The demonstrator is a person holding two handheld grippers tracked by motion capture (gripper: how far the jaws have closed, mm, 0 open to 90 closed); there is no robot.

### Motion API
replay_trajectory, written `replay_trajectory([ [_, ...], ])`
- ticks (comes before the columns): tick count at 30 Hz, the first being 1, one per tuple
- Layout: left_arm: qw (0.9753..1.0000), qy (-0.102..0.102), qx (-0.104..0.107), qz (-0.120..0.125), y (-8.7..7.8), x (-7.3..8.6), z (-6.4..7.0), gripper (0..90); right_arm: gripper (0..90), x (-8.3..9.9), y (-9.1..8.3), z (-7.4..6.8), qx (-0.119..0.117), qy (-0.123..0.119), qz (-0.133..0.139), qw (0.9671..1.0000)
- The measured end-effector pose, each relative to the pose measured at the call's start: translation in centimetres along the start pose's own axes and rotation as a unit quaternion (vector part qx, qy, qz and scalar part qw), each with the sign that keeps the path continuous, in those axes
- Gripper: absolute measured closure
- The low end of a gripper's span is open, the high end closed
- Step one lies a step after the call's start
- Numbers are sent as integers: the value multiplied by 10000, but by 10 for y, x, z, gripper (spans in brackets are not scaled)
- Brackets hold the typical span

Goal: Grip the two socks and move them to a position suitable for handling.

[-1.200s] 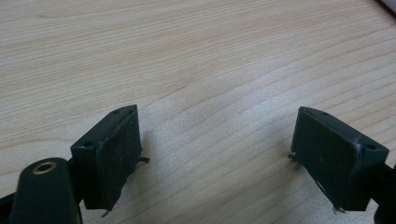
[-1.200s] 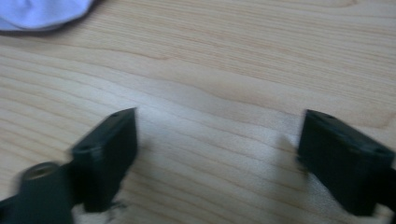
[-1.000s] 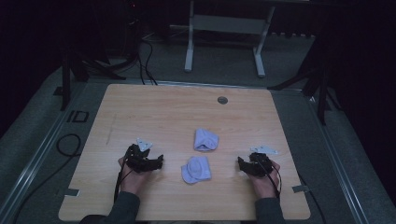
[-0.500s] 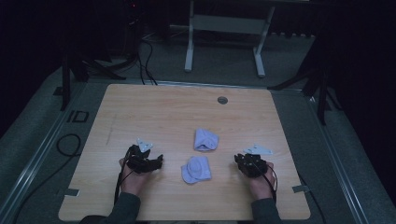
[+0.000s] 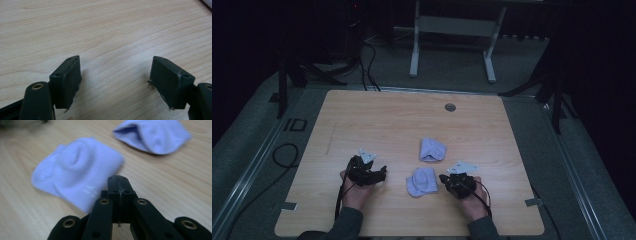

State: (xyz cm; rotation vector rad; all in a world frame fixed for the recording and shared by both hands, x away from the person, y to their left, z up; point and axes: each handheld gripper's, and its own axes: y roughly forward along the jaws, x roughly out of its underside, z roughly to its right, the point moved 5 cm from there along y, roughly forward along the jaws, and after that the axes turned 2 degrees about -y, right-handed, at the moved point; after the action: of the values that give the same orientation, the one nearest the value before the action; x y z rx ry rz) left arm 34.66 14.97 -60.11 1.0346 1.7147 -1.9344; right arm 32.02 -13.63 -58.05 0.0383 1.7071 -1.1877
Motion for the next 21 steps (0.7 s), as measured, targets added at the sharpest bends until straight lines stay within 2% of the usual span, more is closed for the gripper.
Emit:
replay_trajectory([
  [3,10000,13,-44,19,0,0,1,254,899,-1,6,-13,-133,-150,-43,9998],
  [10,10000,-60,-67,12,0,0,2,254,899,3,14,-23,-167,-255,-246,9992],
  [16,10000,42,-60,-3,-1,0,7,268,895,2,17,-33,-221,-341,-234,9989],
  [18,10000,25,-22,27,-3,1,10,342,895,2,18,-36,-156,-401,-236,9988],
  [19,10000,30,-17,44,-3,1,12,429,895,2,18,-36,-155,-408,-239,9988],
  [20,10000,71,-10,49,-4,0,13,429,895,2,18,-36,-155,-408,-239,9988],
  [21,9999,98,4,58,-4,0,17,527,894,2,18,-35,-193,-373,-223,9989],
])
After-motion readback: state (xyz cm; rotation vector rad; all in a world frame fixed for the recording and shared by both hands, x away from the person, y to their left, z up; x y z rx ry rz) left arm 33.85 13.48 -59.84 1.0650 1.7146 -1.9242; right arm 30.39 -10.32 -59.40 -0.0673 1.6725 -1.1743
